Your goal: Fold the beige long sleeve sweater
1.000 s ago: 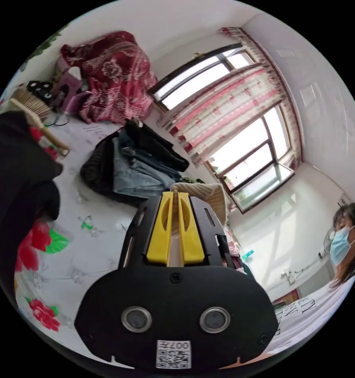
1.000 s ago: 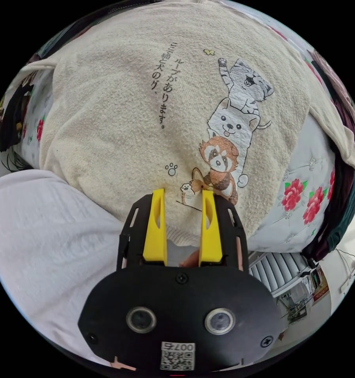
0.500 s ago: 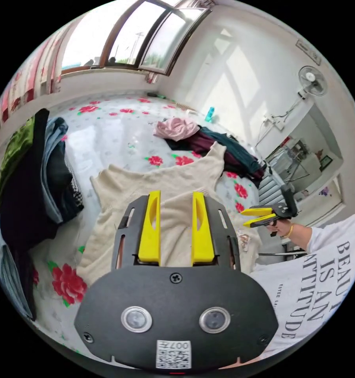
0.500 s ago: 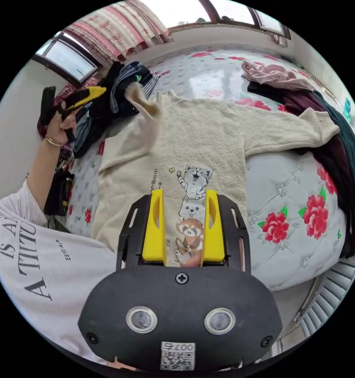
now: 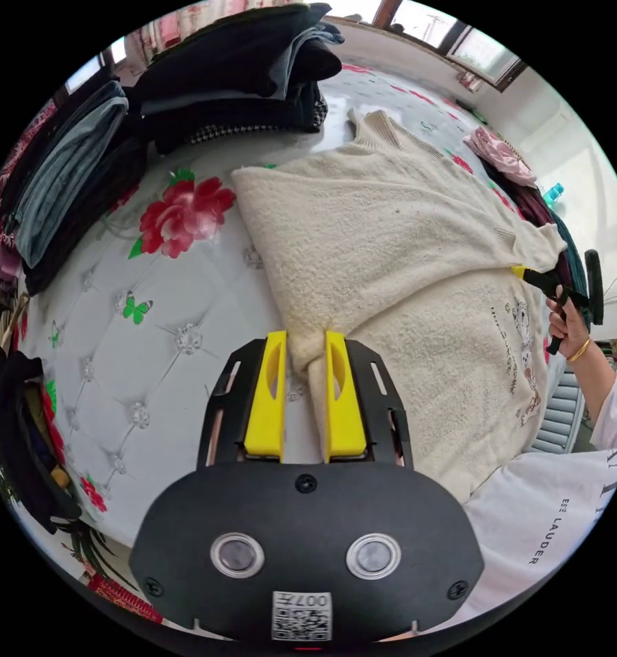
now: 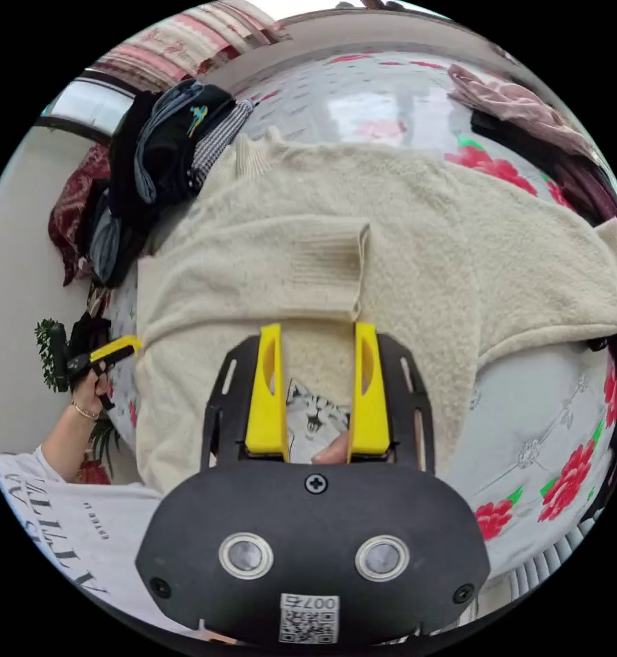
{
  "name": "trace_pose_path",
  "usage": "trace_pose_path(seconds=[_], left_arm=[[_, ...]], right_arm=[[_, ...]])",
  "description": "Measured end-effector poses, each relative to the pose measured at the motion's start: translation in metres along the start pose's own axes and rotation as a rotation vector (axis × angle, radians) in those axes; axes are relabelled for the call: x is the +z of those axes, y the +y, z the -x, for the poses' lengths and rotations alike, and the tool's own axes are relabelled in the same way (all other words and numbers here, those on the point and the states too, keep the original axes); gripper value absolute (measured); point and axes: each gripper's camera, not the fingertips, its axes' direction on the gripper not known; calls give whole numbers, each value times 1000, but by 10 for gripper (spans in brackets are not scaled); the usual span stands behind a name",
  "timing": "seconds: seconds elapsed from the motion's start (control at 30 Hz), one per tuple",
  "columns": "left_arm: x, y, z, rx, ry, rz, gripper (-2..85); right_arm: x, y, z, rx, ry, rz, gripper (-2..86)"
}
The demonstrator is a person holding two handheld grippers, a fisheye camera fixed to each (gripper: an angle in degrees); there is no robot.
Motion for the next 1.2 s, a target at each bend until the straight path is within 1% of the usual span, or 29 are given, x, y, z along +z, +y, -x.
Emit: trace_pose_path(seconds=[0.03,0.1,0.17,0.23,0.27,0.3,0.33,0.43,0.57,0.63,0.7,0.73,0.8,0.87,0.97,1.03,1.07,1.1,1.13,1.17,1.2], left_arm=[[7,0,-2,-9,30,-37,84],[14,-7,-4,-42,44,-34,84],[16,-12,-9,-34,35,-18,85],[18,-14,-16,-14,15,-19,84],[20,-15,-21,-8,-1,-22,84],[21,-16,-24,-18,-13,-22,83],[22,-17,-26,-27,-17,-22,83],[25,-22,-34,-70,-42,-13,81],[28,-32,-50,-76,-113,9,75],[30,-37,-54,-74,-136,20,73],[31,-42,-58,-83,-152,30,71],[31,-43,-58,-84,-156,31,71],[32,-46,-60,-87,-169,35,71],[33,-50,-62,-87,-189,37,70],[32,-54,-62,-95,-199,38,70],[31,-56,-60,-94,-199,37,71],[31,-57,-58,-98,-195,34,72],[30,-58,-55,-99,-192,28,74],[29,-58,-54,-100,-190,24,74],[28,-58,-51,-106,-187,16,77],[26,-58,-48,-117,-184,11,79]], right_arm=[[-16,5,-3,-14,11,-99,119],[-35,3,-21,-3,-41,-76,119],[-78,12,-53,43,-36,-203,118],[-143,29,-121,201,50,-399,117],[-158,33,-141,251,75,-436,116],[-183,41,-180,355,126,-485,114],[-202,46,-216,446,164,-509,113],[-229,44,-281,544,164,-506,109],[-237,34,-334,654,129,-510,85],[-227,29,-362,713,-7,-504,47],[-223,25,-369,699,-121,-516,23],[-227,24,-365,710,-124,-555,15],[-240,18,-347,690,-68,-611,7],[-257,6,-321,627,-25,-645,4],[-288,-29,-251,449,69,-690,1],[-306,-64,-157,185,174,-709,2],[-307,-71,-130,104,188,-714,2],[-305,-83,-69,-76,199,-710,4],[-295,-92,-6,-273,192,-681,5],[-287,-94,25,-363,182,-660,6],[-268,-95,81,-501,140,-621,9]])
